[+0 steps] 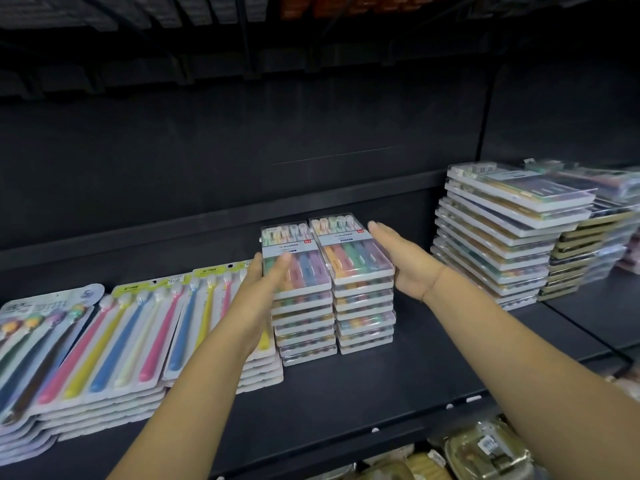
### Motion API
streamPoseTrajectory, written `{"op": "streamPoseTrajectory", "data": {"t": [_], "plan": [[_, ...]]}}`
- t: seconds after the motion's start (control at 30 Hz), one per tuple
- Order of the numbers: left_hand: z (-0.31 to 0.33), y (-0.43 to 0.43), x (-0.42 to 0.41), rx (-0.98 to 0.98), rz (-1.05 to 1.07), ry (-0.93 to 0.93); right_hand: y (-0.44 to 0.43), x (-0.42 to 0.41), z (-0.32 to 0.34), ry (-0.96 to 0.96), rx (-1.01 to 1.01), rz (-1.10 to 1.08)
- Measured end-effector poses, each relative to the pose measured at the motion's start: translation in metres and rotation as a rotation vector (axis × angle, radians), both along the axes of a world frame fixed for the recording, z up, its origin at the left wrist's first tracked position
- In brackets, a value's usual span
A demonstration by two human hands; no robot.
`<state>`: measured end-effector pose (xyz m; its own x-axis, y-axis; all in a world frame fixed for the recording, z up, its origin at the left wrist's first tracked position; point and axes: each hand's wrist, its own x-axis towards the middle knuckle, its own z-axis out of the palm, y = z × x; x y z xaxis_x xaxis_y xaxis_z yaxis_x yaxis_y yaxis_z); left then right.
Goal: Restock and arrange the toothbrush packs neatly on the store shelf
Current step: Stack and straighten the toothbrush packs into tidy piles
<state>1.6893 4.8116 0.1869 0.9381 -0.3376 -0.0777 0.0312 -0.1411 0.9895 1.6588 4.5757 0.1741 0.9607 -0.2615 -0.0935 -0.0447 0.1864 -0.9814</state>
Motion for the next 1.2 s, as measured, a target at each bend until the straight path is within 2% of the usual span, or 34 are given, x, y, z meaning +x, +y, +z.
{"op": "streamPoseTrajectory", "data": {"t": [0.13, 0.23, 0.33, 0.4, 0.53, 0.7, 0.8, 0.87, 1.1, 1.2], "plan": [[-0.022, 0.013, -0.005, 0.221, -0.087, -0.273, -0.002, -0.044, -0.041, -0.105, -0.281, 0.146], [-0.043, 0.015, 0.005, 0.340, -0.026, -0.345, -0.003, -0.052, -0.076, 0.001, -0.543, 0.178], [-0.062, 0.020, 0.007, 0.507, 0.000, -0.424, -0.003, -0.051, -0.107, 0.135, -0.921, 0.087], [-0.069, 0.022, 0.005, 0.642, 0.006, -0.500, -0.001, -0.048, -0.113, 0.113, -1.007, -0.012], [-0.071, 0.019, 0.003, 0.761, 0.069, -0.562, 0.002, -0.040, -0.111, 0.071, -1.019, -0.036], [-0.070, 0.018, 0.001, 0.768, 0.088, -0.574, -0.002, -0.036, -0.112, 0.067, -1.050, 0.009], [-0.069, 0.021, 0.002, 0.717, 0.062, -0.571, -0.002, -0.038, -0.106, 0.035, -0.853, 0.137], [-0.069, 0.022, 0.004, 0.689, 0.043, -0.567, -0.003, -0.039, -0.105, 0.019, -0.713, 0.123], [-0.072, 0.020, 0.006, 0.690, 0.045, -0.568, 0.000, -0.035, -0.102, 0.014, -0.683, 0.103], [-0.072, 0.024, 0.008, 0.617, 0.021, -0.543, 0.002, -0.036, -0.099, -0.029, -0.660, 0.088]]}}
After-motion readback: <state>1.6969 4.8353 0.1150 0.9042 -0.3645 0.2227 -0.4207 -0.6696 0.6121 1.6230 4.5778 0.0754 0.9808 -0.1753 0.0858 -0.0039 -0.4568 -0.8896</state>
